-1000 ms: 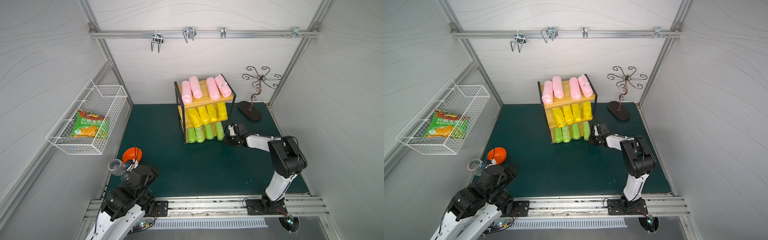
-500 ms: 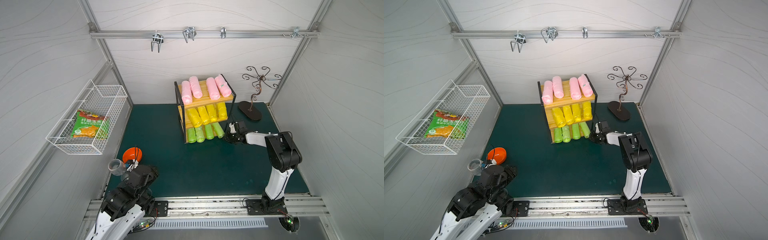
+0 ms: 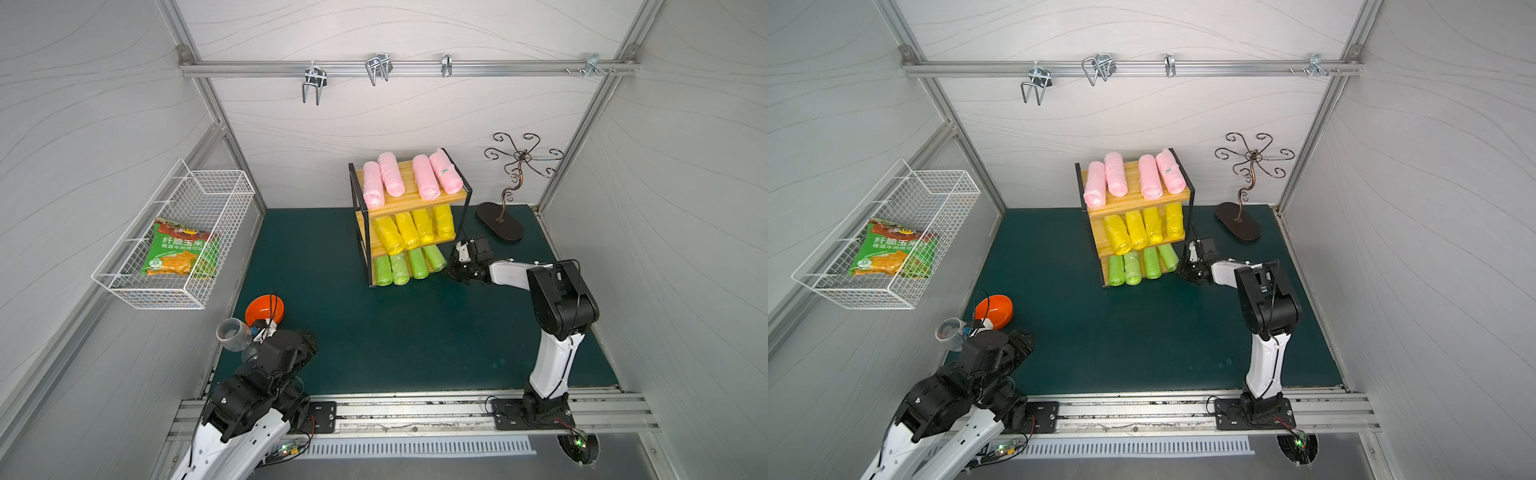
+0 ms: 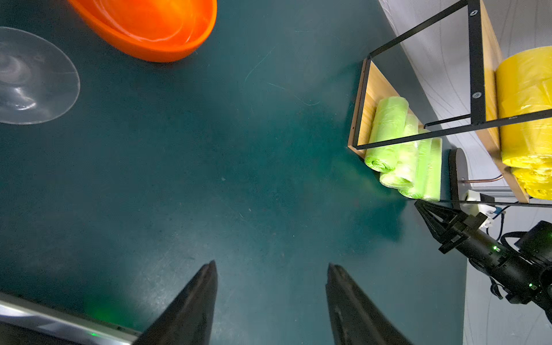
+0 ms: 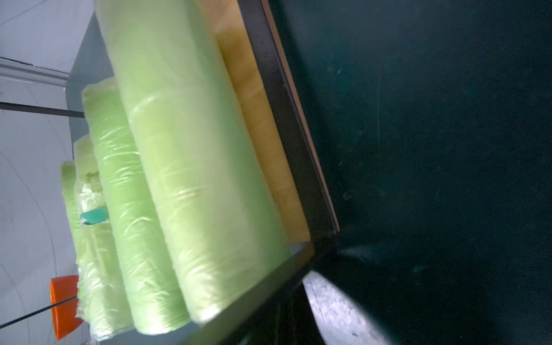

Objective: Sort the rolls of trash bags by color and place them on the shelf
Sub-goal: Place the roll of trash bags on the shelf, then reset both arms

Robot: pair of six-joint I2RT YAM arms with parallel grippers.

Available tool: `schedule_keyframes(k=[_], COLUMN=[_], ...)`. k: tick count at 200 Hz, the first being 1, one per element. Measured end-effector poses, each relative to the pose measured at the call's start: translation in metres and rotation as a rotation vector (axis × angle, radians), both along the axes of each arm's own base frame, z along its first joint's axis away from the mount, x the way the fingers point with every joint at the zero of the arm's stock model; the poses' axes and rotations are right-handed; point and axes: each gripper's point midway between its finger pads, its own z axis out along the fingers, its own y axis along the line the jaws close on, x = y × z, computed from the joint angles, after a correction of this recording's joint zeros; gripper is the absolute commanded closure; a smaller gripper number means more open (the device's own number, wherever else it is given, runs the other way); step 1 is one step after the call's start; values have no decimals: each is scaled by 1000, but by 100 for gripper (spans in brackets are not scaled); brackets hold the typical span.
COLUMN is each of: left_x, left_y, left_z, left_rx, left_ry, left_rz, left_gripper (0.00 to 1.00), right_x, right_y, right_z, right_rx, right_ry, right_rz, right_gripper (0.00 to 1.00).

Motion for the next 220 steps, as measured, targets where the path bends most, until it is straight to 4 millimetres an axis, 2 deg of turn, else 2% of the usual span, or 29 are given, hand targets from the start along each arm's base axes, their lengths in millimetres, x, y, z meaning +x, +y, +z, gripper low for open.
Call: schedule_keyframes(k=[27, 40, 56, 71, 85, 101, 123, 141, 153, 182, 203, 213, 220], left_x=[0, 1, 3, 8, 15, 30, 55, 77, 91, 118, 130, 133, 135], left_y=[0, 0, -2, -4, -8, -14, -18, -22, -25, -23, -7, 5, 14], left_z=[0, -1, -1, 1, 9, 31, 65, 89, 104, 133, 150, 157, 159], left_rx=[2, 11, 32, 67, 107, 156, 234, 329, 394, 596, 736, 776, 803], left_ry=[1, 4, 10, 10, -6, -73, -204, -318, -397, -575, -645, -663, -666], left_rz=[-1, -9, -27, -60, -103, -155, -188, -213, -230, -211, -127, -74, -38], left_gripper=[36, 32, 26, 21, 18, 15, 8, 6, 1, 1, 1, 1, 1], right_x=[-17, -28, -41, -47, -49, -52, -56, -64, -72, -99, -103, -97, -90], right_y=[-6, -12, -19, -25, -32, -40, -52, -64, -72, -100, -122, -132, -140], right_z=[-8, -5, 6, 29, 57, 95, 149, 189, 215, 266, 279, 275, 264], right_rx=[-11, -25, -48, -72, -96, -129, -172, -207, -234, -307, -390, -432, -466], right_ry=[25, 31, 20, -27, -95, -190, -343, -468, -563, -840, -998, -1022, -1009], right_rz=[0, -2, 2, 9, 9, 12, 12, 3, -4, -70, -149, -184, -207], right_gripper=[100, 87, 65, 47, 36, 26, 2, 1, 1, 1, 1, 1, 1])
